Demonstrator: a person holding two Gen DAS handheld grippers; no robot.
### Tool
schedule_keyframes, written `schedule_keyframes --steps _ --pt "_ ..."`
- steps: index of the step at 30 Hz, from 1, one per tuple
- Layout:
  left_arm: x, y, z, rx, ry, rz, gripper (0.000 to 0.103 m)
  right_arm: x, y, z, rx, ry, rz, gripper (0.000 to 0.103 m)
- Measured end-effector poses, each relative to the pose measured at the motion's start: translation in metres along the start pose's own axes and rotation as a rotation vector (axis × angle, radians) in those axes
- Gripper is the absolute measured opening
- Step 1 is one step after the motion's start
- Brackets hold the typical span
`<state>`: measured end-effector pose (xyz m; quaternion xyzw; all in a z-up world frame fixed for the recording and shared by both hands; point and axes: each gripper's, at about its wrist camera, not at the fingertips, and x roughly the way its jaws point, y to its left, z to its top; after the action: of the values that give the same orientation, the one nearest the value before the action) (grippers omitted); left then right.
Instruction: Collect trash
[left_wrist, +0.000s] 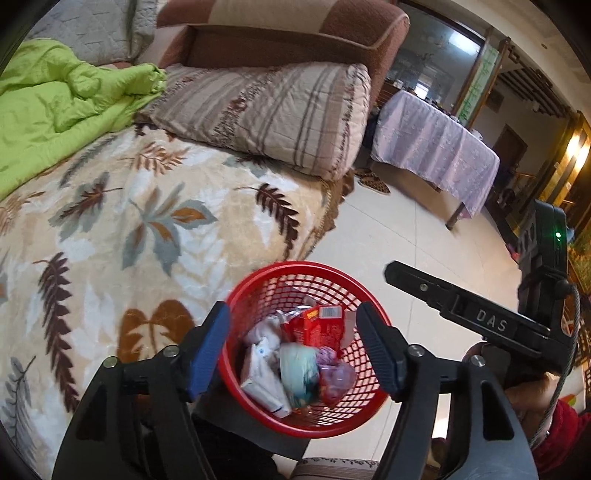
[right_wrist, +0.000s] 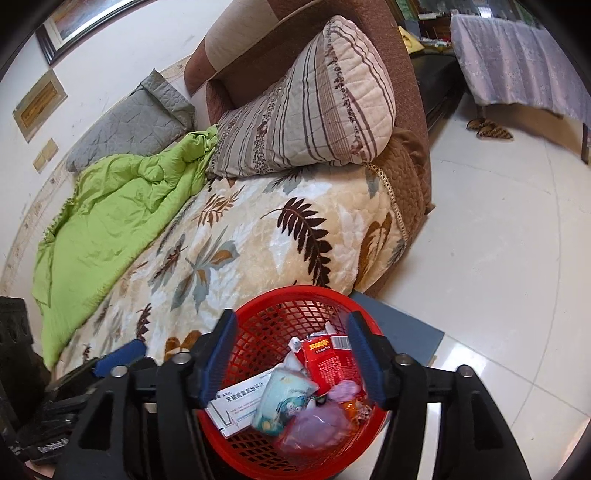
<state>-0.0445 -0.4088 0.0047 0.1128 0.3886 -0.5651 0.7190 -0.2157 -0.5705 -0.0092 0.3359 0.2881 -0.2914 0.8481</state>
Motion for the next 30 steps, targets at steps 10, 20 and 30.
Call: schedule_keyframes --steps 10,20,30 --pt "-0.076 0.046 -0.015 0.003 -0.204 0.217 0.092 -0.013 0.043 -0.013 -0.125 -0.09 -0.216 0.1" --pt "-0.15 0.106 -0.065 -0.035 -0.302 0.367 0.097 -0.031 0.116 -0.055 -0.279 -0.169 -0.239 0.103" --pt "-0.184 0.133 -0.096 -0.079 -0.343 0.543 0.102 -0.038 0.167 -0.095 -0.429 -0.164 -0.197 0.103"
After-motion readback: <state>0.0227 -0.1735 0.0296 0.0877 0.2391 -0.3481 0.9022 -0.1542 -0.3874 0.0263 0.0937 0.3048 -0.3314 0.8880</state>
